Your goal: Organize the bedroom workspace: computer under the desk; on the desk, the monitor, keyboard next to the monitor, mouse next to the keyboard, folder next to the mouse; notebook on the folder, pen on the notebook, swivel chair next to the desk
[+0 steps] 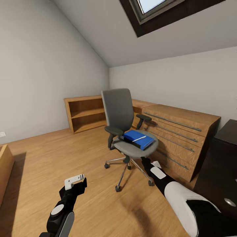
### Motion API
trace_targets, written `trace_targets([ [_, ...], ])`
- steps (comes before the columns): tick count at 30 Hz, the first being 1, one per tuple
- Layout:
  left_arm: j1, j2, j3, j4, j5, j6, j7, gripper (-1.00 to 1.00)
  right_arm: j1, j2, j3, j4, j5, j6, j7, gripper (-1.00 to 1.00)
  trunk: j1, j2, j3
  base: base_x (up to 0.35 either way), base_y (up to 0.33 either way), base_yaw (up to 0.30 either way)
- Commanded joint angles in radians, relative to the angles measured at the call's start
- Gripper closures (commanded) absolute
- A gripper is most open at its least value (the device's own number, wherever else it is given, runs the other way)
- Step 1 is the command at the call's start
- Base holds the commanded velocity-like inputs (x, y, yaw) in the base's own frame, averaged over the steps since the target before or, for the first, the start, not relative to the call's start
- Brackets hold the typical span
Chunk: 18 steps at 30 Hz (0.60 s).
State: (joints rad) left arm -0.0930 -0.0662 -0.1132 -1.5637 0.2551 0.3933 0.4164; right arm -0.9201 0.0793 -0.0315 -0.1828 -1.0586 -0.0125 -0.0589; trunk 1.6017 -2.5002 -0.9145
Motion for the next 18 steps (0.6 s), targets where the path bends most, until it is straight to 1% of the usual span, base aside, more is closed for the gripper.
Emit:
trace_targets([
  [1,-0.001,0.000,-0.001,-0.001,0.010,0.002,0.009,-1.00,0.000,0.001,-0.003,-0.001,-0.002,-0.002,-0.004,-1.00,0.000,0.000,-0.001,-0.069,0.000,0.000],
  [5,-0.001,0.000,-0.002,0.000,0.009,0.000,0.009,-1.00,0.000,0.005,-0.004,0.000,0.000,-0.003,-0.004,-1.00,0.000,0.000,-0.001,-0.022,0.000,0.000],
  [8,-0.001,0.000,-0.001,-0.001,0.010,-0.001,0.009,-1.00,0.000,0.005,-0.004,0.000,0.000,-0.003,-0.004,-1.00,-0.002,0.000,0.011,-0.001,0.000,0.000],
  [18,-0.001,-0.001,0.000,-0.001,0.009,0.003,0.014,-1.00,0.000,0.005,-0.004,0.000,0.000,-0.003,-0.004,-1.00,-0.040,0.070,0.042,-0.005,0.000,0.000],
])
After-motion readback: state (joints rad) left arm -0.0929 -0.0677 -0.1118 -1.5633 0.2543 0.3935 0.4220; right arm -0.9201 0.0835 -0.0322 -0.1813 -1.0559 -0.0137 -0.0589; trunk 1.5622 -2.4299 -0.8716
